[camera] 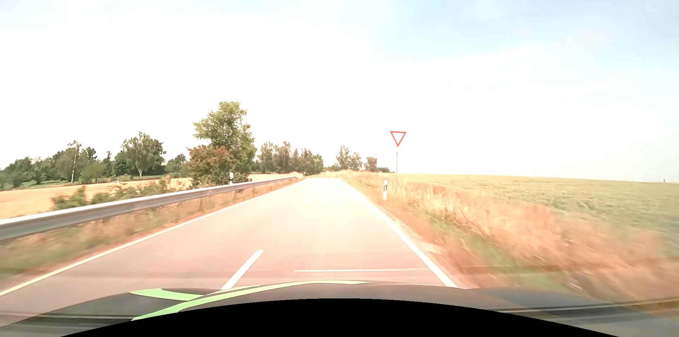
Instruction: Follow the waypoints while adhering to traffic rules and regulations
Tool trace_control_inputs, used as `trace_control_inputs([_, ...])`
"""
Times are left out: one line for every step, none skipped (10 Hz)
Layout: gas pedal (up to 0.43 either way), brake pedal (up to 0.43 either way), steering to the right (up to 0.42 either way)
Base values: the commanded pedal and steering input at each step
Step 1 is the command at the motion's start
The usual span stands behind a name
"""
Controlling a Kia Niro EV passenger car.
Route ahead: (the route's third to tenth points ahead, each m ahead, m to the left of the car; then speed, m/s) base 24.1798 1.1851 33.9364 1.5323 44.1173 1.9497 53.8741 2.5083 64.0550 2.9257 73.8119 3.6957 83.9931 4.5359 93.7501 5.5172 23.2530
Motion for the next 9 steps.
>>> trace_control_inputs([0.0,0.122,-0.003])
trace_control_inputs([0.0,0.116,-0.003])
trace_control_inputs([0.0,0.116,-0.003])
trace_control_inputs([0.0,0.116,-0.003])
trace_control_inputs([0.0,0.116,-0.003])
trace_control_inputs([0.0,0.116,-0.003])
trace_control_inputs([0.0,0.116,-0.003])
trace_control_inputs([0.0,0.116,-0.003])
trace_control_inputs([0.0,0.116,-0.003])
